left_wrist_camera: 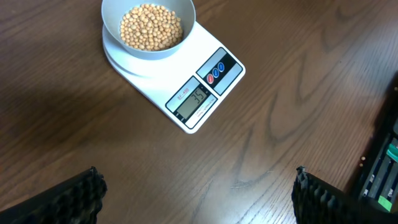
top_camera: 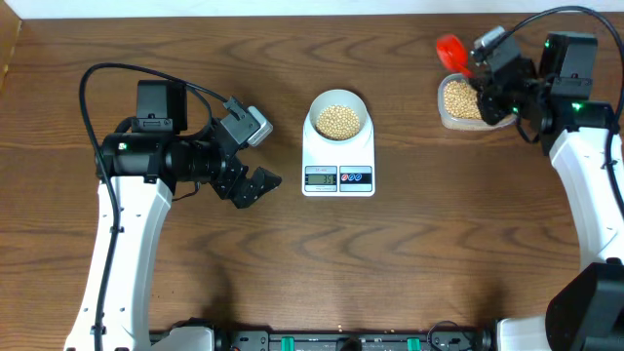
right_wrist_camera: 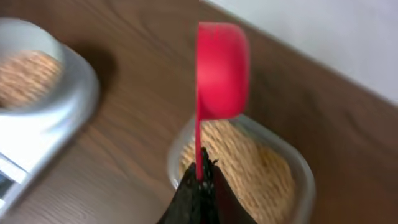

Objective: Scoop item into bowl and weigh 50g on scale
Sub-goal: 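Carry the empty red scoop right back to the soybean tub, then dip the red scoop into the soybean tub and scoop more beans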

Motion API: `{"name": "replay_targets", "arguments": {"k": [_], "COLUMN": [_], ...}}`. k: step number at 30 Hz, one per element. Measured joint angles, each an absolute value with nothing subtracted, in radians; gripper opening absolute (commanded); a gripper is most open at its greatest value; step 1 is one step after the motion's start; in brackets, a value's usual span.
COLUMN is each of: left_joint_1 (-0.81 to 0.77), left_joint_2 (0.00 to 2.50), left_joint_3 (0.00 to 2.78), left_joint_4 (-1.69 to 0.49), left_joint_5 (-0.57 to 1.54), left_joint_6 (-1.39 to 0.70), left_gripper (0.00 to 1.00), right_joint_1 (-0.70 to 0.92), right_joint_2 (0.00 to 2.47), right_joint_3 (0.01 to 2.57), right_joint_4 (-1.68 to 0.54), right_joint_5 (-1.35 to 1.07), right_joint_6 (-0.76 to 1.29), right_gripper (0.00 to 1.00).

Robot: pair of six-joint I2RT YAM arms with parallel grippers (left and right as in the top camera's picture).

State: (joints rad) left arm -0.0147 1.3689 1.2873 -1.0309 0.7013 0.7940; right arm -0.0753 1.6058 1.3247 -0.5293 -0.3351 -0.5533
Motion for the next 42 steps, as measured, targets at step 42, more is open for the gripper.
{"name": "replay_targets", "arguments": {"k": [42], "left_joint_1": [-0.015], "left_joint_2": [1.369], "left_joint_3": [1.287], "left_joint_4": [-1.032], "left_joint_5": [0.701], "left_joint_6": [0.794], "left_gripper": [0.98], "right_joint_1": [0.089], "right_joint_2": [1.761], "right_joint_3": [1.325], "right_joint_4": [-0.560], "right_joint_5": [0.505], "right_joint_6": [-0.859], "right_gripper": [0.01]}}
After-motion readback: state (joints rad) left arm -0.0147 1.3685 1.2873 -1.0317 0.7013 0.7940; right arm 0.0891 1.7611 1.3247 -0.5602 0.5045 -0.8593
